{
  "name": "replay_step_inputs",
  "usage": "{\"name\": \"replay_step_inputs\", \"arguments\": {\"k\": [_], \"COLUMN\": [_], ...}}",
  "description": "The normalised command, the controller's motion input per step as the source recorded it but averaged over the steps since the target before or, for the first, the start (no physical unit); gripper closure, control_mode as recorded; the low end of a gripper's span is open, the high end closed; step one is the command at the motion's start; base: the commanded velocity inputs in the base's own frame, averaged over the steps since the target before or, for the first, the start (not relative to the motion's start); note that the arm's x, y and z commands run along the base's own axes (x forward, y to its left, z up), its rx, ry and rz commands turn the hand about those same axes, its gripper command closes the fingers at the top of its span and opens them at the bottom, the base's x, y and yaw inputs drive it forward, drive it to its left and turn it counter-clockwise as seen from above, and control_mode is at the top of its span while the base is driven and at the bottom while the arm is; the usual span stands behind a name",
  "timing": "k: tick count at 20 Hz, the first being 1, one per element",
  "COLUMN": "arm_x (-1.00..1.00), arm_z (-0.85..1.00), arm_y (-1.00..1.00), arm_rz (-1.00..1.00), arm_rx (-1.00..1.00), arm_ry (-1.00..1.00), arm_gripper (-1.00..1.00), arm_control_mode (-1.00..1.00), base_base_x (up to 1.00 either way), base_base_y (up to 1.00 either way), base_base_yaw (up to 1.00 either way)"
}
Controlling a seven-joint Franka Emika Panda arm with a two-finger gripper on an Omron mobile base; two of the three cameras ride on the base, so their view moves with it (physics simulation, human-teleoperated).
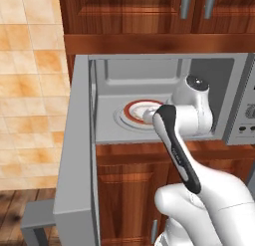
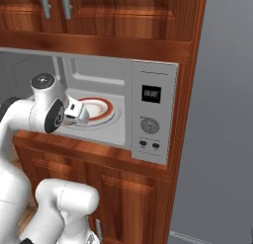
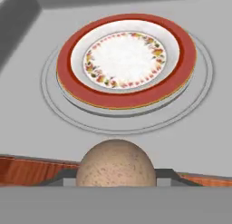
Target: Pick the egg from the counter and place it in the microwave.
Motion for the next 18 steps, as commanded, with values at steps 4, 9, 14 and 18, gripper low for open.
{"name": "replay_step_inputs", "arguments": {"k": [4, 9, 14, 18], "arm_x": [1.00, 1.00, 0.89, 0.73], "arm_z": [0.00, 0.00, -0.07, -0.14], "arm_y": [0.28, 0.04, 0.00, 0.00], "arm_rz": [0.00, 0.00, 0.00, 0.00], "arm_rx": [-0.05, -0.09, -0.14, -0.11], "arm_ry": [-0.33, -0.01, 0.10, 0.18], "arm_gripper": [1.00, 1.00, 1.00, 1.00], "arm_control_mode": [-1.00, -1.00, -1.00, -1.00], "base_base_x": [0.00, 0.00, 0.00, 0.00], "base_base_y": [0.00, 0.00, 0.00, 0.00], "base_base_yaw": [0.00, 0.00, 0.00, 0.00]}}
